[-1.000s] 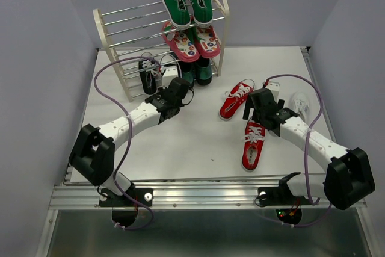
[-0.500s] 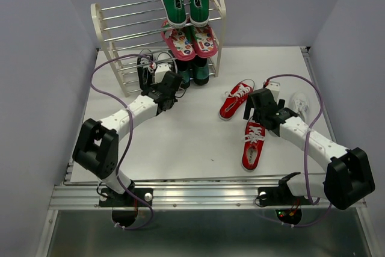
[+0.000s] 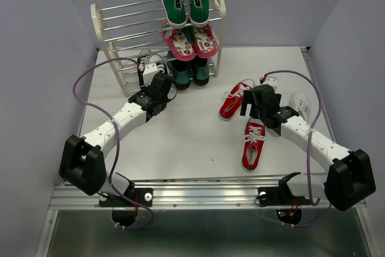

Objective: Place and organize the shoes onto the shoe shelf

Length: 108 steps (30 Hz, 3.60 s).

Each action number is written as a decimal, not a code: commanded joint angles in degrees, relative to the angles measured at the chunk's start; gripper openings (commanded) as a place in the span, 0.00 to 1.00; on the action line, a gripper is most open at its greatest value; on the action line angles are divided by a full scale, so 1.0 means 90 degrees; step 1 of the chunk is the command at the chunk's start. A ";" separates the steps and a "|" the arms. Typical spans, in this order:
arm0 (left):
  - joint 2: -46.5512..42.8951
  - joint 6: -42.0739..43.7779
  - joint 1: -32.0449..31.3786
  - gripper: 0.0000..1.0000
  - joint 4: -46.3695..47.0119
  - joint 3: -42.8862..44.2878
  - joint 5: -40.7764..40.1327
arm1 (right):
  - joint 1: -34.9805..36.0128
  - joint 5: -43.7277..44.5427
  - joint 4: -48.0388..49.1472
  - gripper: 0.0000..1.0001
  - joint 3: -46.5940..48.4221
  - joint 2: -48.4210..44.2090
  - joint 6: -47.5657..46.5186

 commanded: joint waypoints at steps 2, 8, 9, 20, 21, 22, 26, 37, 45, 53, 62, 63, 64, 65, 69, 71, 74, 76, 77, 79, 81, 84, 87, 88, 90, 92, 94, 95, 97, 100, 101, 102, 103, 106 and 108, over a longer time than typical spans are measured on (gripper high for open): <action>-0.0590 -0.0218 0.0073 0.00 0.0662 -0.0240 -0.0342 | -0.0013 -0.0996 0.1424 1.00 0.0469 -0.0306 -0.0622; -0.0708 0.0034 0.0103 0.00 0.0857 -0.0445 -0.0165 | -0.0013 -0.1036 0.1895 1.00 0.1249 0.0513 -0.0779; -0.0708 0.0084 0.0132 0.00 0.1002 -0.0465 -0.0136 | -0.0013 -0.1017 0.1895 1.00 0.1337 0.0611 -0.0769; 0.0024 0.0582 0.0601 0.00 0.1687 -0.0075 0.0586 | -0.0013 -0.0802 0.3465 1.00 0.2060 0.1753 -0.1461; 0.0111 0.0602 0.0630 0.00 0.1697 -0.0036 0.0596 | -0.0013 -0.0792 0.3661 1.00 0.2148 0.1996 -0.1588; 0.0170 0.0650 0.0649 0.00 0.1716 0.0003 0.0625 | -0.0013 -0.0821 0.4001 1.00 0.2342 0.2153 -0.1850; 0.0434 0.0709 0.0669 0.00 0.1736 0.0140 0.0694 | -0.0013 -0.0919 0.4346 1.00 0.3104 0.2954 -0.2370; 0.1176 0.0826 0.0952 0.00 0.1873 0.0609 0.0762 | -0.0228 -0.0609 0.4971 0.95 0.4190 0.3542 -0.2107; 0.1430 0.1285 0.1030 0.00 0.2322 0.0833 0.1056 | -0.0228 -0.1123 0.5293 0.95 0.4726 0.3921 -0.2302; 0.1762 0.1139 0.1138 0.00 0.2264 0.1301 0.0841 | -0.0228 -0.1290 0.5459 0.81 0.5342 0.4556 -0.2214; 0.2240 0.0788 0.1148 0.00 0.2225 0.1936 0.0353 | -0.0228 -0.1544 0.5615 0.42 0.5509 0.4909 -0.2048; 0.2289 0.0739 0.1148 0.00 0.2244 0.1995 0.0284 | -0.0228 -0.1612 0.5625 0.41 0.5470 0.4909 -0.2029; 0.2338 0.0690 0.1148 0.00 0.2263 0.2054 0.0216 | -0.0228 -0.1670 0.5626 0.38 0.5401 0.4899 -0.2028; 0.2435 0.0613 0.1148 0.00 0.2264 0.2161 0.0206 | -0.0228 -0.1787 0.5645 0.36 0.5372 0.4880 -0.2038; 0.2670 0.0758 0.1167 0.00 0.2390 0.2415 0.0235 | -0.0228 -0.1925 0.5665 0.29 0.5196 0.4792 -0.2116; 0.2845 0.0797 0.1216 0.00 0.2419 0.2571 0.0322 | -0.0228 -0.2012 0.5674 0.26 0.5108 0.4763 -0.2194; 0.3070 0.0778 0.1304 0.00 0.2391 0.2747 0.0508 | -0.0228 -0.2062 0.5704 0.26 0.5030 0.4723 -0.2243; 0.3168 0.0758 0.1353 0.00 0.2323 0.2806 0.0596 | -0.0228 -0.2052 0.5704 0.26 0.4991 0.4714 -0.2253; 0.3207 0.0787 0.1382 0.00 0.2303 0.2816 0.0625 | -0.0228 -0.2052 0.5704 0.26 0.4981 0.4704 -0.2272; 0.3266 0.0778 0.1392 0.00 0.2177 0.2816 0.0703 | -0.0228 -0.2042 0.5713 0.26 0.4922 0.4694 -0.2273; 0.3218 0.0681 0.1382 0.00 0.2020 0.2758 0.0820 | -0.0228 -0.2032 0.5713 0.26 0.4854 0.4665 -0.2282; 0.2994 0.0573 0.1382 0.00 0.1727 0.2446 0.1045 | -0.0228 -0.2042 0.5723 0.26 0.4796 0.4626 -0.2302; 0.2944 0.0524 0.1392 0.05 0.1522 0.2415 0.1202 | -0.0228 -0.2032 0.5772 0.28 0.4688 0.4577 -0.2331; 0.2973 0.0505 0.1382 0.35 0.1386 0.2454 0.1124 | -0.0228 -0.2013 0.5782 0.30 0.4649 0.4558 -0.2322; 0.3061 0.0495 0.1382 0.57 0.1229 0.2678 0.1055 | -0.0228 -0.2013 0.5782 0.32 0.4610 0.4548 -0.2321; 0.3110 0.0524 0.1392 0.63 0.1034 0.2825 0.1104 | -0.0228 -0.2052 0.5772 0.38 0.4552 0.4509 -0.2292; 0.3042 0.0553 0.1372 0.65 0.0965 0.2894 0.1191 | -0.0228 -0.2052 0.5772 0.40 0.4493 0.4460 -0.2282; 0.3003 0.0563 0.1363 0.65 0.0965 0.2884 0.1202 | -0.0228 -0.2042 0.5772 0.42 0.4425 0.4382 -0.2273; 0.2818 0.0611 0.1343 0.67 0.0945 0.2826 0.1221 | -0.0228 -0.2032 0.5772 0.43 0.4356 0.4304 -0.2273; 0.2545 0.0680 0.1265 0.74 0.0877 0.2709 0.1279 | -0.0228 -0.2032 0.5675 0.52 0.4229 0.4070 -0.2243; 0.2457 0.0680 0.1226 0.75 0.0867 0.2651 0.1280 | -0.0228 -0.2032 0.5655 0.53 0.4190 0.4001 -0.2243; 0.2272 0.0690 0.1197 0.75 0.0857 0.2592 0.1290 | -0.0228 -0.2023 0.5636 0.55 0.4151 0.3875 -0.2243; 0.2164 0.0690 0.1119 0.82 0.0809 0.2446 0.1290 | -0.0228 -0.1994 0.5548 0.60 0.4073 0.3796 -0.2243; 0.1676 0.0680 0.0885 0.93 0.0731 0.2007 0.1338 | -0.0228 -0.1740 0.5305 1.00 0.3859 0.3465 -0.2117; 0.1267 0.0593 0.0738 0.99 0.0721 0.1598 0.1397 | -0.0228 -0.1399 0.5128 1.00 0.3712 0.3269 -0.1951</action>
